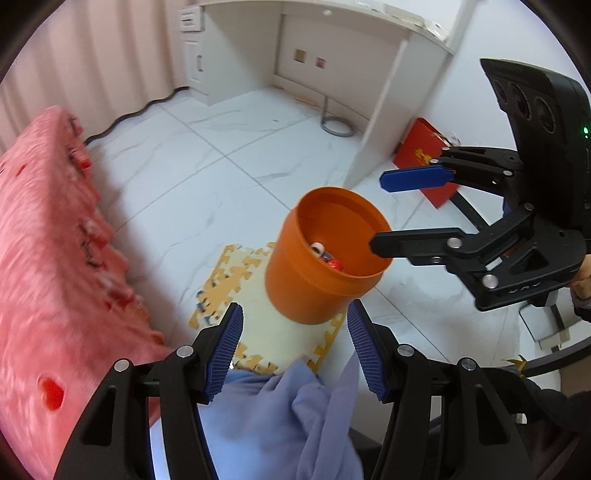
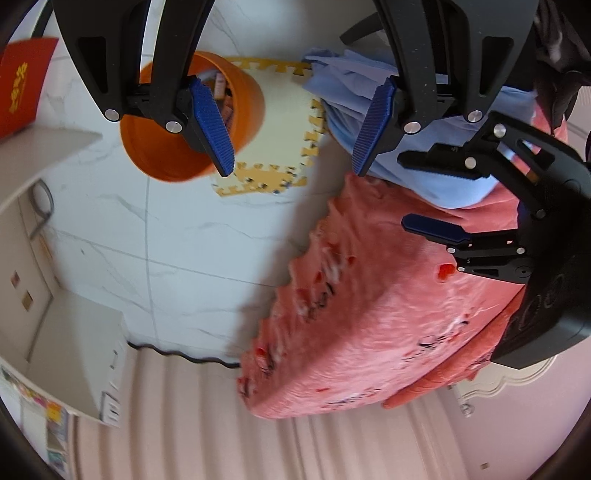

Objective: Collect trash
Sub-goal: 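Move both tools away from the bin back over the bed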

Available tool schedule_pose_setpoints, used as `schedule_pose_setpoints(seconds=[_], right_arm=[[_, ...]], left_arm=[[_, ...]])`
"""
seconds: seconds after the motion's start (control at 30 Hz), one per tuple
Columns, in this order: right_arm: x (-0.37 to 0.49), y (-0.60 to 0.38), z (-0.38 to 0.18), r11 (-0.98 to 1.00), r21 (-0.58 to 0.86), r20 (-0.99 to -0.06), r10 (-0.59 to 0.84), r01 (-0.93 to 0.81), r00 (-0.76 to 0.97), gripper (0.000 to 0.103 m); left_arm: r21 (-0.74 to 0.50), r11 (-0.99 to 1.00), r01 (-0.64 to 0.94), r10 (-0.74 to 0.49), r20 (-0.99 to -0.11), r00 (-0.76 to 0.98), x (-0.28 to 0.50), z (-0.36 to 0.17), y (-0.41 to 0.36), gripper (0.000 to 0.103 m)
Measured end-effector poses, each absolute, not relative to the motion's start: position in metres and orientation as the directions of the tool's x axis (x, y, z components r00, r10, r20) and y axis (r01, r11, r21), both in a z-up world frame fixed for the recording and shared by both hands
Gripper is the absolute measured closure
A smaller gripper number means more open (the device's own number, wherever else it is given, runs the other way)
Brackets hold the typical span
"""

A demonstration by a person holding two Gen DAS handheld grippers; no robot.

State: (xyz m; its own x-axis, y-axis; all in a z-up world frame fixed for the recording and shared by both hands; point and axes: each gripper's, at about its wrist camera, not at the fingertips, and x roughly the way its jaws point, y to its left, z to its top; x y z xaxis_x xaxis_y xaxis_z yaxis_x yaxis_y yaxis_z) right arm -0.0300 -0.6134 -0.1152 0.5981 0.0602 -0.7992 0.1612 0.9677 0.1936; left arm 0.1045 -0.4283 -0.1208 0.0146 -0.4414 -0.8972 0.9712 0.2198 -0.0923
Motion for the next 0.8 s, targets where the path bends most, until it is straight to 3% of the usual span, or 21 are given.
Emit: schedule_pose_setpoints(seconds=[0.07, 0.47, 0.53, 0.8], right_arm=[[-0.027, -0.603, -0.109, 0.972, 0.192, -0.793, 0.071, 0.138, 0.605, 0.036], [0.018, -0.505, -0.065, 0.983, 0.158, -0.76, 0.184, -0.097, 0.623, 0.035], [0.026, -0.488, -0.059, 0.978, 0.159, -0.754, 0.21, -0.138, 0.623, 0.031], [0.056, -0.398, -0.045, 0.928, 0.143, -0.738, 0.332, -0.345, 0.587, 0.03]], left_arm=[[-0.082, 0.246, 0.966, -0.453, -0.89, 0.04, 0.107, -0.114, -0.413, 0.035], [-0.029, 0.401, 0.916, -0.481, -0.857, 0.184, 0.111, -0.08, -0.317, 0.034], [-0.021, 0.436, 0.9, -0.477, -0.853, 0.211, 0.112, -0.077, -0.301, 0.027], [-0.023, 0.594, 0.804, -0.447, -0.841, 0.306, 0.113, -0.068, -0.215, 0.027]])
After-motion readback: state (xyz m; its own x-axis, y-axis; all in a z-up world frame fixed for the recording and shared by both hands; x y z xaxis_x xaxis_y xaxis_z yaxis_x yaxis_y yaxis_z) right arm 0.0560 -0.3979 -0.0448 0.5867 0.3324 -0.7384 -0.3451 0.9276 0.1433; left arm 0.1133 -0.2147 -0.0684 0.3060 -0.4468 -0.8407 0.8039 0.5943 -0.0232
